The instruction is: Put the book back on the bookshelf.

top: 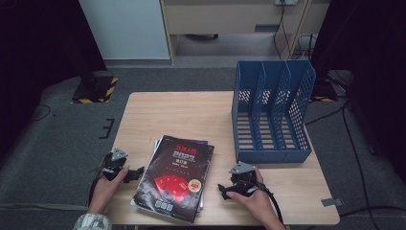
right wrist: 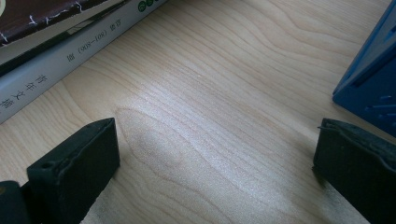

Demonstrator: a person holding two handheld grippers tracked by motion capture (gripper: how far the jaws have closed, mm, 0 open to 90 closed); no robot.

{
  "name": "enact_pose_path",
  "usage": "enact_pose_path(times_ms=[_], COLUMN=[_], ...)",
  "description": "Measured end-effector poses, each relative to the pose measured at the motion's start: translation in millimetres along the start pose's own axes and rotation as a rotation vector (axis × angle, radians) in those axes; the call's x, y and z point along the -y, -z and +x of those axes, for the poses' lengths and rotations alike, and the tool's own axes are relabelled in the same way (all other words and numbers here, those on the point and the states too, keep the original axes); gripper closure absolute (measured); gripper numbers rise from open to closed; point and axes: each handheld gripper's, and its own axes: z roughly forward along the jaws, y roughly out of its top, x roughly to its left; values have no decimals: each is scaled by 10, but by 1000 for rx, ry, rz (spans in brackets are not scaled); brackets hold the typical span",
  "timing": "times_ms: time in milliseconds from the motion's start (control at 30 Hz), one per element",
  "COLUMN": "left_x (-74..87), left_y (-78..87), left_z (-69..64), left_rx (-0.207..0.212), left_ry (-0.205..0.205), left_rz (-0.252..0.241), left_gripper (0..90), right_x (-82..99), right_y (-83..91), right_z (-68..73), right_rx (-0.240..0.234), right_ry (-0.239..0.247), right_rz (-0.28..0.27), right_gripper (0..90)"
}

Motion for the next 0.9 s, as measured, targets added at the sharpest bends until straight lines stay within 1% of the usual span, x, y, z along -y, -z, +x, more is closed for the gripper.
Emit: enact_pose_path(times_ms=[100, 167, 200, 267, 300, 333, 367, 400, 433, 467, 500, 533, 567, 600, 633, 667, 700, 733, 767, 800, 833, 867, 900], left_x=[-8, -17, -28, -59, -76, -94, -105, -133, -133, -150, -169, -211, -211, -239, -262, -285, -301, -317, -328, -337, -339, -341, -341], left_y=[17, 50, 76, 145, 186, 243, 282, 389, 389, 439, 483, 546, 546, 568, 577, 575, 567, 549, 522, 487, 467, 445, 427], left_z=[-8, -8, -8, -8, -9, -16, -23, -55, -55, -82, -121, -208, -208, -269, -324, -381, -426, -488, -551, -614, -646, -679, -699], left_rx=[1, -8, -6, -12, -17, -18, -18, 0, 0, 10, 10, 23, 23, 43, 56, 64, 67, 75, 86, 87, 92, 95, 93], left_ry=[-3, 6, 14, 20, 27, 40, 47, 55, 55, 50, 41, 21, 21, 16, 5, -12, -24, -41, -56, -78, -84, -93, -94], left_rz=[3, -4, -16, -44, -58, -82, -97, -144, -144, -158, -170, -190, -190, -201, -204, -195, -187, -172, -160, -138, -127, -119, -113], left_gripper=[37, 54, 55, 55, 57, 65, 84, 97, 114, 114, 142, 189, 191, 191, 221, 248, 269, 269, 313, 324, 336, 369, 369], right_x=[-3, -15, -42, -56, -72, -90, -133, -155, -175, -175, -195, -246, -246, -274, -308, -347, -439, -439, -487, -526, -559, -561, -561], right_y=[-5, -13, -14, -14, -7, 13, 81, 119, 151, 151, 182, 230, 230, 239, 234, 214, 167, 167, 132, 83, 15, -71, -71], right_z=[0, 9, 22, 24, 32, 44, 67, 73, 79, 79, 82, 98, 98, 110, 129, 147, 174, 174, 185, 189, 191, 176, 176], right_rx=[-1, -1, -6, -11, -22, -27, -39, -50, -65, -65, -84, -112, -112, -122, -144, -166, -182, -182, -199, -227, -232, -231, -231], right_ry=[1, 1, -8, -7, -10, -4, -2, -10, -18, -18, -22, -11, -11, -9, -13, -10, 11, 11, 14, 9, -3, -24, -24], right_rz=[-3, 0, 2, -4, -13, -25, -77, -102, -131, -131, -152, -185, -185, -204, -234, -237, -216, -216, -217, -208, -187, -168, -168], right_gripper=[7, 11, 70, 86, 88, 105, 140, 157, 197, 197, 236, 249, 249, 255, 276, 281, 294, 294, 285, 266, 249, 236, 236])
